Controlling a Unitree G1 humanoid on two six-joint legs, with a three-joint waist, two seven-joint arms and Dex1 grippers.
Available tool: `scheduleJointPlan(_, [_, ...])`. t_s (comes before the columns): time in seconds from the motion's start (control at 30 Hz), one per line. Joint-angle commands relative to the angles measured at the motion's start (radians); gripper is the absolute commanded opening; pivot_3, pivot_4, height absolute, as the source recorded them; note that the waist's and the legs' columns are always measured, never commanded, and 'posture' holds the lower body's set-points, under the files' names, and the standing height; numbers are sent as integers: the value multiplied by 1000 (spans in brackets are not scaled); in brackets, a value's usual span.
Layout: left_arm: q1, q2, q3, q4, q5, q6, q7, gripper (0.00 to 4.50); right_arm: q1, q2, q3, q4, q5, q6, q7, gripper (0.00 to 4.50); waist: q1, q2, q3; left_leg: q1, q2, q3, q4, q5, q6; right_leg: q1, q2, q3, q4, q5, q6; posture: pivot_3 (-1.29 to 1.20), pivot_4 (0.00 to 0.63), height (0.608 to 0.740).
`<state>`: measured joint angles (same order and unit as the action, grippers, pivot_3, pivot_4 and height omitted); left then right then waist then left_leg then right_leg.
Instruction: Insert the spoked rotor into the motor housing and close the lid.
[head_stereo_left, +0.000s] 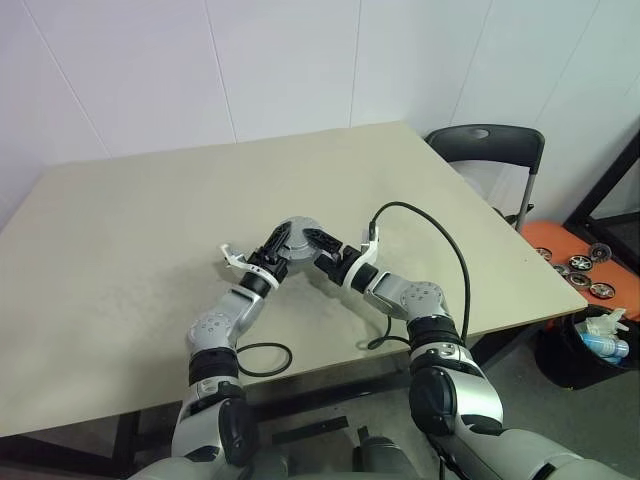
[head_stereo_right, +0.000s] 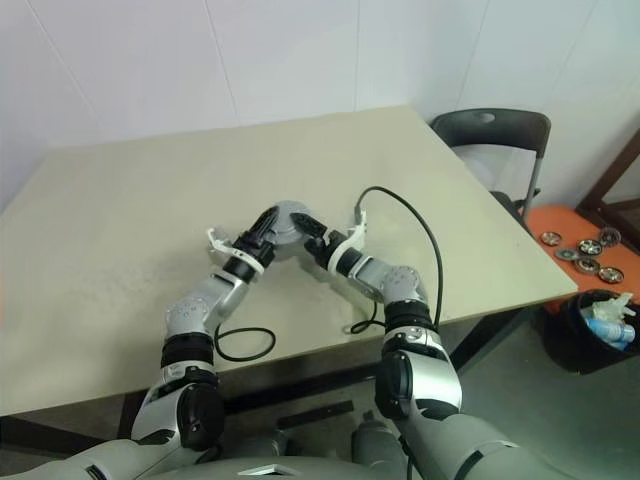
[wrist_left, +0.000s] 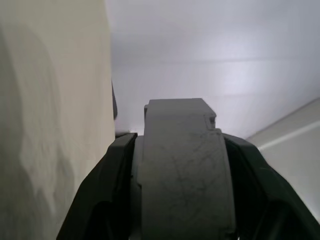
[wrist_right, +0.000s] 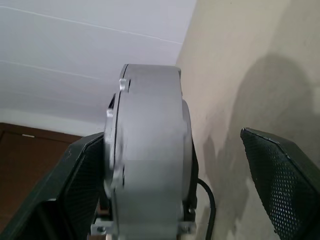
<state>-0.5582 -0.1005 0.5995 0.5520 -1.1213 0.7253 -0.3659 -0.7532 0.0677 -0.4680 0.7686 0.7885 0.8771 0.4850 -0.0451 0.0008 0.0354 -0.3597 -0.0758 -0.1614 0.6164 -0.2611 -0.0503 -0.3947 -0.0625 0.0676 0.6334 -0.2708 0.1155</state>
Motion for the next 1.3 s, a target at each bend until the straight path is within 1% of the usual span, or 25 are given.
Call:
scheduleJointPlan(0.03, [-51, 4, 14, -6, -21, -38, -13, 2160, -26, 1, 0, -23, 32, 17, 36, 4380, 0, 0, 0, 0, 0, 0, 0, 0, 0, 0, 0, 0, 0, 0, 0, 0, 0, 740])
scheduleJointPlan(0.1, [-53, 4, 20, 1, -12, -71, -9, 2160, -23, 2, -1, -35, 41, 30, 52, 4380, 0, 0, 0, 0, 0, 0, 0, 0, 0, 0, 0, 0, 0, 0, 0, 0, 0, 740])
scheduleJointPlan(0.23, [-69, 23, 51, 36, 19, -204, 5, 2160, -15, 2, 13, -59, 45, 50, 82, 4380, -1, 0, 0, 0, 0, 0, 0, 0, 0, 0, 0, 0, 0, 0, 0, 0, 0, 740])
scheduleJointPlan(0.43, [-117, 126, 106, 160, 106, -458, 27, 2160, 20, 6, 39, -155, 65, 96, 114, 4380, -6, 0, 0, 1, 0, 0, 0, 0, 0, -1, 2, 0, 1, 1, -1, 0, 0, 740])
scheduleJointPlan(0.6, [-159, 219, 147, 312, 153, -589, 40, 2160, 40, 5, 43, -201, 79, 121, 105, 4380, -6, -1, -1, 0, 0, 0, 0, 0, 0, -1, 1, 0, 1, 1, -1, 0, 0, 740])
scheduleJointPlan(0.7, [-171, 260, 161, 395, 172, -627, 40, 2160, 46, 3, 47, -219, 84, 129, 103, 4380, -2, -2, -1, 0, 0, 0, 0, 0, 0, -1, 1, 0, 1, 1, -1, 0, 0, 740])
scheduleJointPlan(0.83, [-170, 281, 164, 457, 201, -659, 42, 2160, 52, 2, 52, -236, 92, 135, 100, 4380, -5, -2, -1, 1, 0, 1, 0, 0, 0, -1, 1, 0, 2, 1, -1, 0, 0, 740])
scheduleJointPlan(1.03, [-157, 279, 181, 483, 224, -699, 63, 2160, 60, 3, 56, -245, 92, 139, 102, 4380, -24, -2, -1, 2, 1, 1, 1, 0, -1, -1, 1, 1, 6, 1, -1, 0, 0, 740])
scheduleJointPlan(1.3, [-137, 269, 186, 487, 239, -743, 99, 2160, 63, 2, 65, -243, 87, 140, 105, 4380, -28, -2, -2, 3, 1, 1, 6, 0, -1, -1, 1, 1, 12, 1, -1, 0, 0, 740])
